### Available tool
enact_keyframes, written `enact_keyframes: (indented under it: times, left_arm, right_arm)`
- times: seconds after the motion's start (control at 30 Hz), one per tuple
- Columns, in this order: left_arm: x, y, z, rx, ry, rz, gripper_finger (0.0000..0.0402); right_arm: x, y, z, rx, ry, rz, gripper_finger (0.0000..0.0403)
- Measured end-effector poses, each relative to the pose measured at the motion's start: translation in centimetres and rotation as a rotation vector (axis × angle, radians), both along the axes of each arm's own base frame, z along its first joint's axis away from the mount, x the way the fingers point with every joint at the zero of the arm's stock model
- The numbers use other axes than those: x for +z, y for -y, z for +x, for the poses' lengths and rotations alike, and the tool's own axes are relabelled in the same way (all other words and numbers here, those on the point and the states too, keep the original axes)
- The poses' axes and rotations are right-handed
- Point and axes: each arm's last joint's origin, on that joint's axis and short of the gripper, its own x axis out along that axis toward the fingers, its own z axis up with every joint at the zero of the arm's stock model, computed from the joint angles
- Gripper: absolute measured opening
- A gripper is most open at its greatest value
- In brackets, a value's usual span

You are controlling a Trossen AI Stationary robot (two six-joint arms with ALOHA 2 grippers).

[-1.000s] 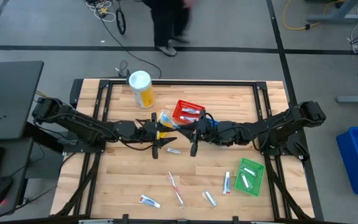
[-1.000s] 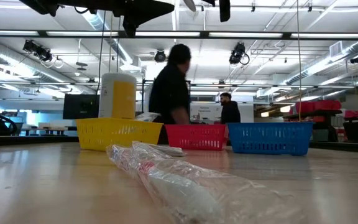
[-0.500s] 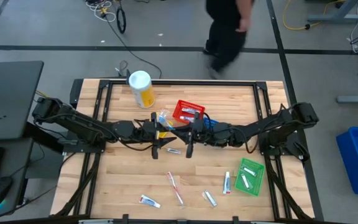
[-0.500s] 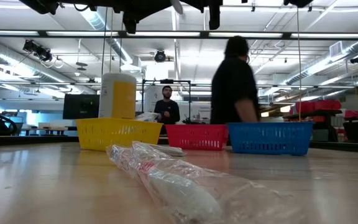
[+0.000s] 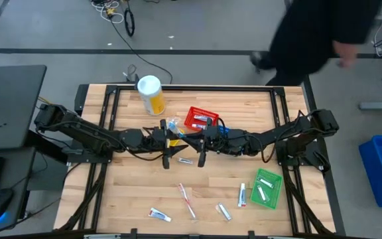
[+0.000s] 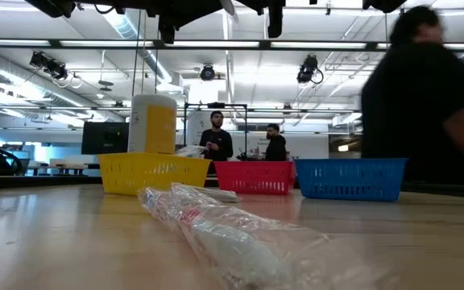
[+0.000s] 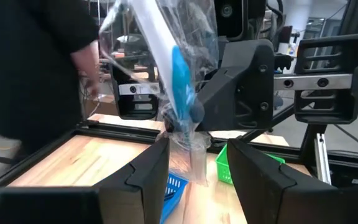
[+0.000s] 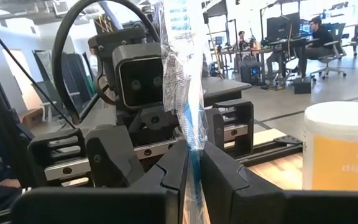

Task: Pick & Place Travel size toiletries
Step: Put the blue toothbrush into the yellow bin

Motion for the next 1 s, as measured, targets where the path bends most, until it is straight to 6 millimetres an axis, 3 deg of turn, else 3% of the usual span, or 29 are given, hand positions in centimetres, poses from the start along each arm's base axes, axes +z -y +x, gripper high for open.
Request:
enact_keyframes:
  times: [0.23, 0.67, 1.0]
  left_arm:
    - [0.05, -0.01, 0.01, 0.004, 0.003, 0.02, 0.0161]
    - [0.03, -0.08, 0.01, 0.027, 0.003, 0.015, 0.0041]
    - [-0.33, -0.16, 0.01, 0.051, -0.03, 0.0, 0.0046]
  right_arm:
    - [-0.2, 0.0, 0.11, 0.001, -0.007, -0.002, 0.0044]
    - [-0.44, -0.01, 0.21, -0.008, -0.022, -0.01, 0.0044]
    - [-0.72, 0.06, 0.24, -0.038, -0.06, -0.086, 0.0055]
